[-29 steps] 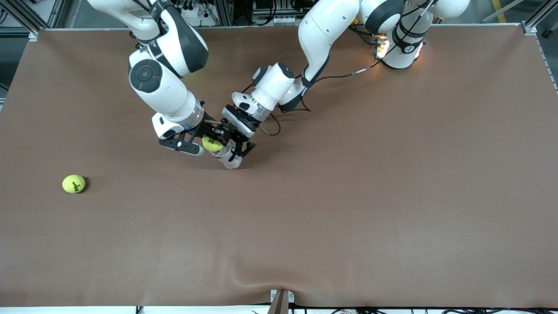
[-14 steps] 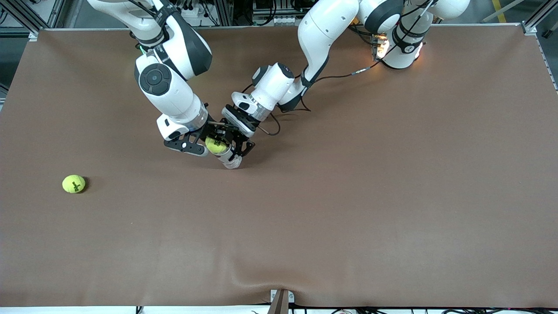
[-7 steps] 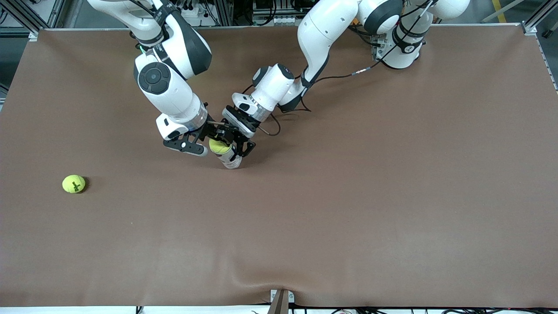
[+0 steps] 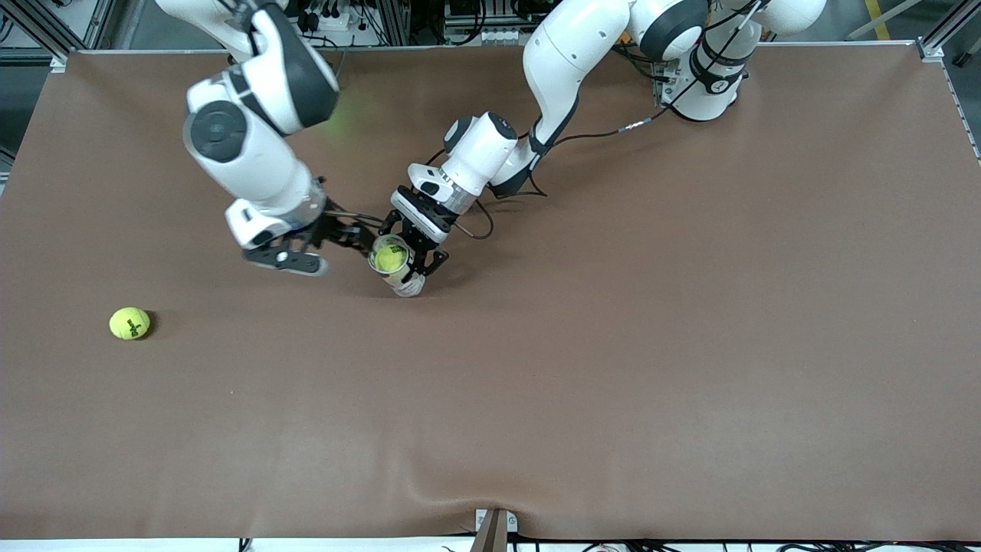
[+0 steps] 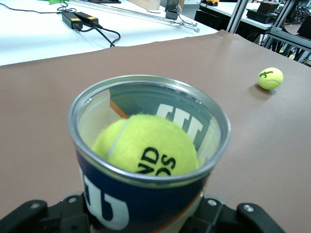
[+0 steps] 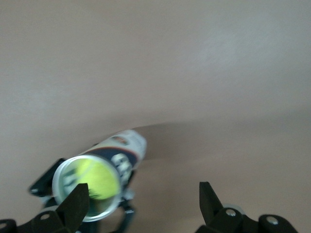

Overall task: Insert tennis ball vertically with right arm
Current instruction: 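Reach the right gripper to the second tennis ball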

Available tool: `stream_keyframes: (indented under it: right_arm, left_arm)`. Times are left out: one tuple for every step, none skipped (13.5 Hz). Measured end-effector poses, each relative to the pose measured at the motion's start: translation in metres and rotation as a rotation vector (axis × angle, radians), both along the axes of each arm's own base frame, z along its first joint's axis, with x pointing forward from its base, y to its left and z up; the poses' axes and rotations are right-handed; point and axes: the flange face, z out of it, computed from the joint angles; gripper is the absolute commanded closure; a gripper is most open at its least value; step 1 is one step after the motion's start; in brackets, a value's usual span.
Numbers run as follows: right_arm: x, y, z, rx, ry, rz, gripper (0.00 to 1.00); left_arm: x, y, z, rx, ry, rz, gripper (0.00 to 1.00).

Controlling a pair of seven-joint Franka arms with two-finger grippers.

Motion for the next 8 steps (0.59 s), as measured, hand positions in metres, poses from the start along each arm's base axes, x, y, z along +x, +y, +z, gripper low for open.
stream_keyframes:
  right_arm:
    - [0.007, -0.028, 0.005, -0.009, 0.002, 0.045, 0.0]
    - [0.015, -0.059, 0.009, -0.016, 0.003, 0.089, 0.0]
    - [0.022, -0.092, 0.011, -0.019, 0.001, 0.135, 0.0]
    - [0.028, -0.123, 0.012, -0.021, -0.005, 0.182, 0.0]
    - [0.033, -0.158, 0.011, -0.024, -0.012, 0.232, 0.0]
    - [0.037, -0.19, 0.011, -0.03, -0.022, 0.276, 0.0]
    - [0.04, -0.22, 0.011, -0.047, -0.037, 0.314, 0.0]
    - [0.041, -0.248, 0.008, -0.07, -0.05, 0.346, 0.0]
  left_arm:
    - [0.0, 0.0, 0.0, 0.0, 0.0, 0.0, 0.23]
    - [0.0, 0.0, -0.001, 0.001, 0.0, 0.0, 0.22]
    - [0.0, 0.0, -0.001, 0.001, 0.0, 0.001, 0.2]
    - [0.0, 0.0, -0.001, 0.001, 0.0, 0.001, 0.2]
    - [0.0, 0.0, -0.001, 0.001, 0.001, 0.0, 0.23]
    - [0.0, 0.0, -0.001, 0.002, 0.001, 0.0, 0.26]
    - [0.0, 0.0, -0.001, 0.002, 0.001, 0.0, 0.28]
    - [0.0, 0.0, -0.001, 0.002, 0.001, 0.0, 0.28]
